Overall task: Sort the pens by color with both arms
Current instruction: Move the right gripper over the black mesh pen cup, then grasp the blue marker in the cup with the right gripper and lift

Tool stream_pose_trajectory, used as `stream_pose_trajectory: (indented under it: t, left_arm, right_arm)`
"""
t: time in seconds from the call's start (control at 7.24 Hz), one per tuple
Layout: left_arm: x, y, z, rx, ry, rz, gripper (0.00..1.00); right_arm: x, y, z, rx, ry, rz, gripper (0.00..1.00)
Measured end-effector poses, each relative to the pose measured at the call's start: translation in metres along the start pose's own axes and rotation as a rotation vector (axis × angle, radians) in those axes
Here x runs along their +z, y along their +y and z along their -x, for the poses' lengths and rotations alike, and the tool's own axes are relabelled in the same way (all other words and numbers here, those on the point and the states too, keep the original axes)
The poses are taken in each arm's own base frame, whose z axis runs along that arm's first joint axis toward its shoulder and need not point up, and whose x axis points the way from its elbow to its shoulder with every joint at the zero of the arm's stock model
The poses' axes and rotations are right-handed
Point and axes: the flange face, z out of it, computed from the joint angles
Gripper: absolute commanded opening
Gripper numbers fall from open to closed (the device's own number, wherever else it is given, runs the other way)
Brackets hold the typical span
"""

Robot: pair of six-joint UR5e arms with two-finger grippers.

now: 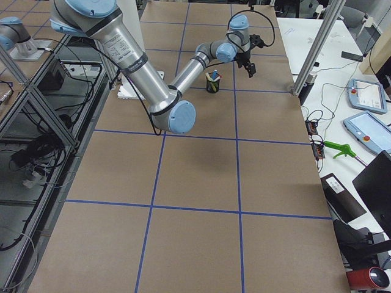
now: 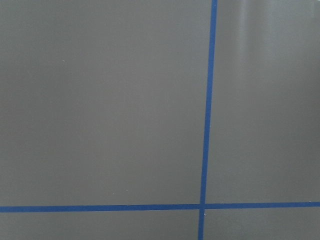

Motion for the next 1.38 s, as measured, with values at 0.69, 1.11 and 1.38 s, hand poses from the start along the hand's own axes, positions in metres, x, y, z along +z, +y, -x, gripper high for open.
stream_pose_trajectory:
  t: [0.69, 1.11, 1.38]
  left_arm:
    - [0.016, -0.009, 0.029, -0.037, -0.049, 0.015, 1.00]
    - [0.014, -0.011, 0.031, -0.042, -0.048, 0.011, 1.00]
    - [0.007, -0.012, 0.032, -0.044, -0.043, 0.003, 1.00]
  right_arm:
    - [0.053, 0.009, 0.095, -0.077, 0.039, 0.005, 0.82]
    - [0.072, 0.032, 0.140, -0.114, 0.048, 0.009, 0.80]
    - [0.088, 0.052, 0.157, -0.124, 0.043, 0.040, 0.78]
